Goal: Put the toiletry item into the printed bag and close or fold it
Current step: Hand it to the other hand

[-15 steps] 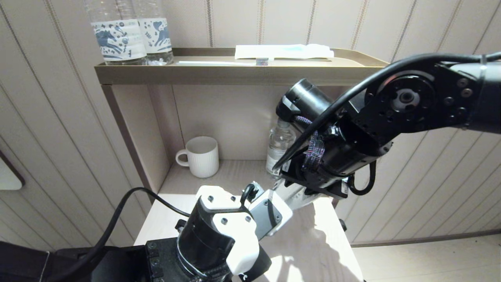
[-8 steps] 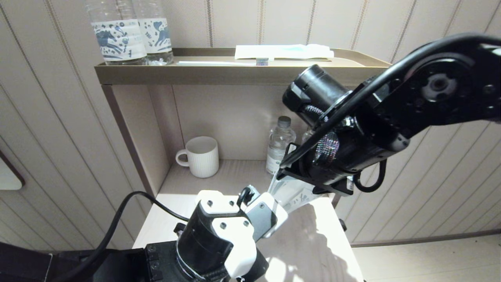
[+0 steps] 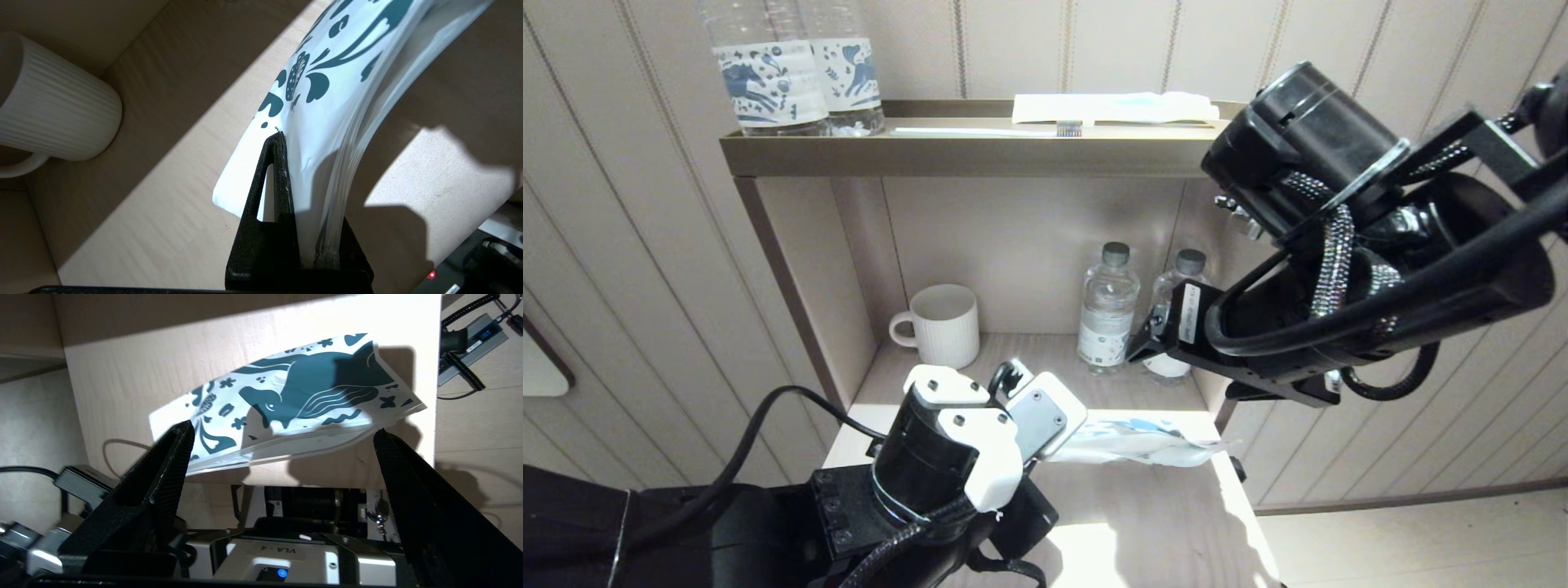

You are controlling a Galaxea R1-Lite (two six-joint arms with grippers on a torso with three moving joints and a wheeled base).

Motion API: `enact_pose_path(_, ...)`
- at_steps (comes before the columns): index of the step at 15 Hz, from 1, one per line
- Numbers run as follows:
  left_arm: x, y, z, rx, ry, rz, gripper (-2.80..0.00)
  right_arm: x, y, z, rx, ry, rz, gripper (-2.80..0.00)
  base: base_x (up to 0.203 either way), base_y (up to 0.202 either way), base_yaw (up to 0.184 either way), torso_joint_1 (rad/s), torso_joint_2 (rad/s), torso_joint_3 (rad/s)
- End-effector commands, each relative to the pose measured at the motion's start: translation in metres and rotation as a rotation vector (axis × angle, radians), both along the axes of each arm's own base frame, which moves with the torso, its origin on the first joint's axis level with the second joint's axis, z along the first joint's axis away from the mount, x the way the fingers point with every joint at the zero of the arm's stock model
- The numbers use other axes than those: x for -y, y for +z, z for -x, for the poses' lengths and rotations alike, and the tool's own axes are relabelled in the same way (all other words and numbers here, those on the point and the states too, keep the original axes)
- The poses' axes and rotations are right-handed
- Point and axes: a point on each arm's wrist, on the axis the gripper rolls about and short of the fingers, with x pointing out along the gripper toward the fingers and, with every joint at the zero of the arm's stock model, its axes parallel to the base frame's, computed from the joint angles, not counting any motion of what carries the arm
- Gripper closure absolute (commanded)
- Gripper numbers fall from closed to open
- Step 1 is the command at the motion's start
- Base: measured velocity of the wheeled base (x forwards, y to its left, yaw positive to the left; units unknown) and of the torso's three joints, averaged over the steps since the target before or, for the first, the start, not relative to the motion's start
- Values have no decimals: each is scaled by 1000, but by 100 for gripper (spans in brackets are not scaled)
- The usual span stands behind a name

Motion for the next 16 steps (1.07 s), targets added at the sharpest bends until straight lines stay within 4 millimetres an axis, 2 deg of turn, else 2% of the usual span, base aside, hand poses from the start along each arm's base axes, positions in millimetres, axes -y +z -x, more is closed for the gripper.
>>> enact_pose_path(1, -6, 9, -5, 12, 11, 31, 0, 11, 3, 12, 8, 27, 15, -280, 0, 0, 0, 0, 0, 0)
enact_pose_path(4, -22, 23, -13, -30, 27, 62, 0, 27, 2, 30, 28, 165, 79, -280, 0, 0, 0, 0, 0, 0)
enact_pose_path(6, -31, 42, -9, -137, 2, 163, 0, 40, -1, 44, 102, 301, 144, -280, 0, 0, 0, 0, 0, 0)
enact_pose_path(8, -43, 54, -14, -207, -26, 241, 0, 48, -6, 52, 221, 441, 150, -280, 0, 0, 0, 0, 0, 0)
enact_pose_path(10, -50, 57, -19, -239, -65, 278, 0, 51, -5, 53, 334, 531, 127, -280, 0, 0, 0, 0, 0, 0)
enact_pose_path(12, -56, 59, -23, -285, -118, 322, 0, 56, -5, 54, 371, 603, 153, -280, 0, 0, 0, 0, 0, 0)
enact_pose_path(16, -70, 57, -34, -338, -153, 358, 0, 76, 5, 62, 480, 716, 187, -280, 0, 0, 0, 0, 0, 0)
